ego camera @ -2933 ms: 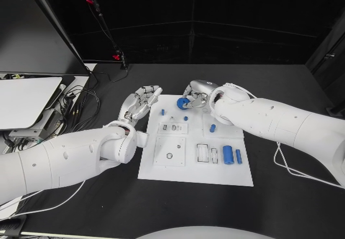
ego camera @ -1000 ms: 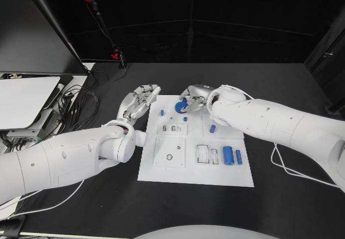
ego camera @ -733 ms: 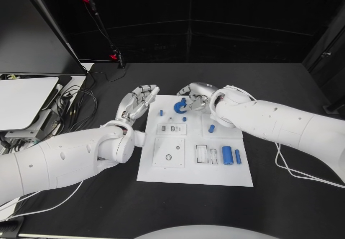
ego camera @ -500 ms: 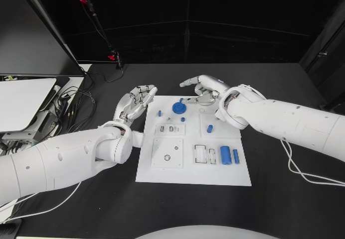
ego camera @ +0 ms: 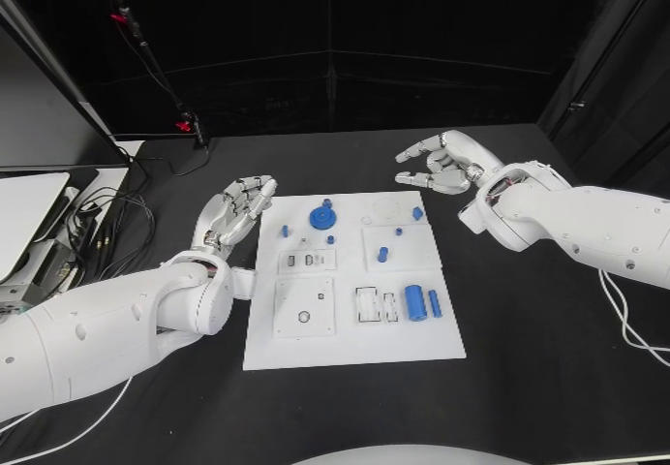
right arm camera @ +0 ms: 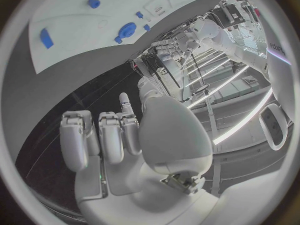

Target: Assemble the parts on the task board

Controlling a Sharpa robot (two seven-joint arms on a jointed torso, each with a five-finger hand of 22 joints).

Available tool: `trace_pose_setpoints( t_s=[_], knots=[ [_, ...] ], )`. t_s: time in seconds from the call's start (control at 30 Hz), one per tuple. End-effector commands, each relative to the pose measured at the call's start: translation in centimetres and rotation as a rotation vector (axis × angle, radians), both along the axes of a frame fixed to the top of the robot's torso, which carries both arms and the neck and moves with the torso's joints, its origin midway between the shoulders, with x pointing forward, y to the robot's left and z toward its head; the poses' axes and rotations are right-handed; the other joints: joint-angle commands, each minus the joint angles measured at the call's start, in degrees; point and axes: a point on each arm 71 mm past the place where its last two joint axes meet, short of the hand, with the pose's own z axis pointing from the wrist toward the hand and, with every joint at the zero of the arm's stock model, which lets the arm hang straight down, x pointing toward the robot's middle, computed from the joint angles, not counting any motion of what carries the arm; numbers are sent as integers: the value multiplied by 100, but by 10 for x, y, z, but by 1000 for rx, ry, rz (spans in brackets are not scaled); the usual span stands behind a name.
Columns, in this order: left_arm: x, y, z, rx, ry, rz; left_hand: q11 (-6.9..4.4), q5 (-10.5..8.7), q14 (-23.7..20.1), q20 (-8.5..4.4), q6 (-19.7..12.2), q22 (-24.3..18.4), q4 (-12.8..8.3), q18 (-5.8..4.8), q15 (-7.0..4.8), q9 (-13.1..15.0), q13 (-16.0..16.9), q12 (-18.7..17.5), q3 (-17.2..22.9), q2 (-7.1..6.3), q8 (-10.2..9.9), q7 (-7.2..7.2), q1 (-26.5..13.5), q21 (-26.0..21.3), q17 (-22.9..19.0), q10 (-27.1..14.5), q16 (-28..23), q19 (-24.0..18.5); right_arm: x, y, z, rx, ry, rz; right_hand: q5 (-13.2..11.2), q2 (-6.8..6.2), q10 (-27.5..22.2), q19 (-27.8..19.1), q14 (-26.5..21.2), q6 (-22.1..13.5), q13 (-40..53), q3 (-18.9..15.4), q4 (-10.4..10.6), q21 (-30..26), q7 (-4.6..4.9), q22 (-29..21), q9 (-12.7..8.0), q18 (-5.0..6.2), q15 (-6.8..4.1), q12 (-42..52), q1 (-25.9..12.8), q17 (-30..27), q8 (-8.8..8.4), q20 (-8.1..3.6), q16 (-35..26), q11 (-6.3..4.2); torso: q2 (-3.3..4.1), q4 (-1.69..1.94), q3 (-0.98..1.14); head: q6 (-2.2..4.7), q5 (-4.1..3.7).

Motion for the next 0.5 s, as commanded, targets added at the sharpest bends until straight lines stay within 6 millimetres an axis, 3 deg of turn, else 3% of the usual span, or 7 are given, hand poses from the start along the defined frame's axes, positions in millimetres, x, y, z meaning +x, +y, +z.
trace_pose_setpoints(
  t_s=[0.03, 0.23, 0.3, 0.5],
  knots=[
    [-6, -2, 18, -55, -251, -41, 2, 29, 9, -12, 3, 9, -1, 42, 42, -7, -5, 35, -39, 58, 20, 906, -10, 37, -8, -18, 38, -29, -1, -12, -1, -3, 24, -27, 11, 42, 596, 595, 606, 32, 1508, -23, -24, 19, -21, 1510, -6, -42, 38, 14, 96, 1507, -8, 58, 14, 9, -5, -11, -2, 36, -135],
    [-6, 0, 16, -54, -251, -39, 2, 30, 10, -11, 9, 10, 0, 41, 44, -11, -5, 40, -47, 61, 25, 906, -7, 40, -9, -14, 39, -29, 2, -34, -9, -65, 40, -76, -8, 62, 596, 595, 606, -28, 1508, -16, -81, 19, -53, 1510, -39, -42, 2, 14, 213, 1507, -74, 66, 14, -53, -21, -91, 13, 28, -179],
    [-6, 0, 15, -54, -250, -39, 2, 30, 10, -11, 10, 10, 0, 41, 44, -11, -4, 41, -48, 61, 25, 906, -6, 40, -9, -14, 39, -29, 4, -38, -12, -81, 51, -88, -6, 65, 596, 595, 606, -40, 1508, -13, -101, 19, -66, 1510, -46, -42, -10, 14, 248, 1507, -89, 61, 14, -68, -26, -99, 16, 25, -176],
    [-7, -1, 13, -56, -247, -41, 2, 30, 10, -11, 10, 10, 0, 41, 44, -11, -4, 41, -48, 61, 25, 906, -6, 40, -9, -14, 39, -29, 8, -43, -30, -149, 99, -94, -1, 49, 596, 595, 606, -171, 1508, -12, -198, 19, -139, 1510, -88, -42, -76, 14, 401, 1507, -192, 11, 14, -141, -20, -70, 12, 44, -195]
  ],
)
